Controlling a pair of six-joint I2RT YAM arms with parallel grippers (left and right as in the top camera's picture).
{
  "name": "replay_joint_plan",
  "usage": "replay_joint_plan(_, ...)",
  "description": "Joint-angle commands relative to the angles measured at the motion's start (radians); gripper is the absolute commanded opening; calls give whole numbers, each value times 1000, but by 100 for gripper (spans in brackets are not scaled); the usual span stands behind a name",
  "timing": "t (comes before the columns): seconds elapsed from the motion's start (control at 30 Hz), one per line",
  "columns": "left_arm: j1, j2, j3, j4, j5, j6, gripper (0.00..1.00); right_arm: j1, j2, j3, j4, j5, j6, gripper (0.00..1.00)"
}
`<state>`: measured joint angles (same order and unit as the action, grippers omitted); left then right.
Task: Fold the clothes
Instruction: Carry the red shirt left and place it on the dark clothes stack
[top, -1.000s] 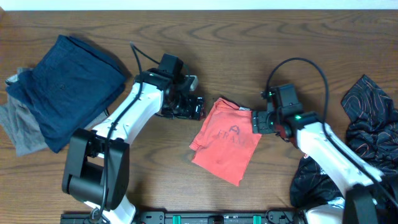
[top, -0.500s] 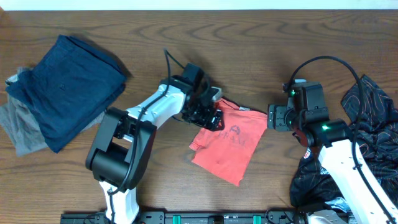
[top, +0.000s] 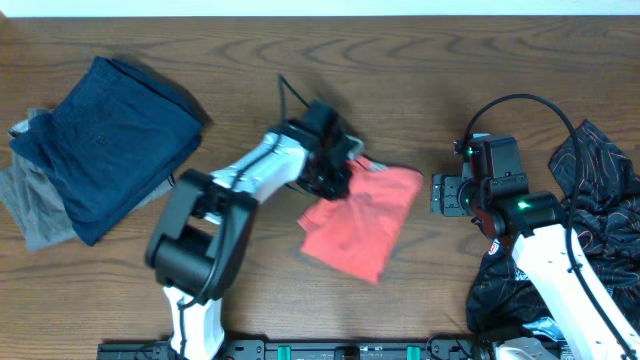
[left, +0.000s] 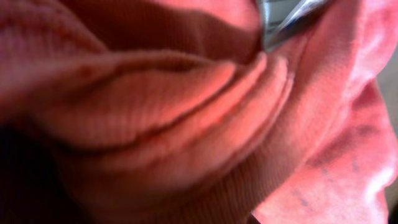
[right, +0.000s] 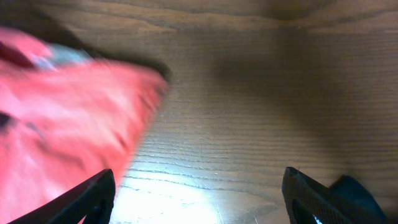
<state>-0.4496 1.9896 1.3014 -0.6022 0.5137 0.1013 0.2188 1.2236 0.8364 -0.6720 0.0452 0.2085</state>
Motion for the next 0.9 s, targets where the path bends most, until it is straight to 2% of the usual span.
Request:
replay_joint_plan(0.0, 126, -137, 90, -23, -155, -8, 6, -16, -6, 11, -2, 11, -7, 84)
replay_joint_plan(0.17, 331, -271, 135, -12, -161, -8, 6, -16, -6, 11, -2, 11, -7, 84)
replay_joint_plan(0.33, 548, -330, 136, 39, -161, -8, 6, -16, -6, 11, -2, 11, -7, 83)
replay_joint_plan(0.67, 941, -288, 136, 163, -161, -10, 6, -16, -6, 11, -2, 11, -8, 84)
replay_joint_plan(0.87, 1070, -217, 136, 221, -160, -33, 7, -16, -6, 11, -1, 11, -8, 84)
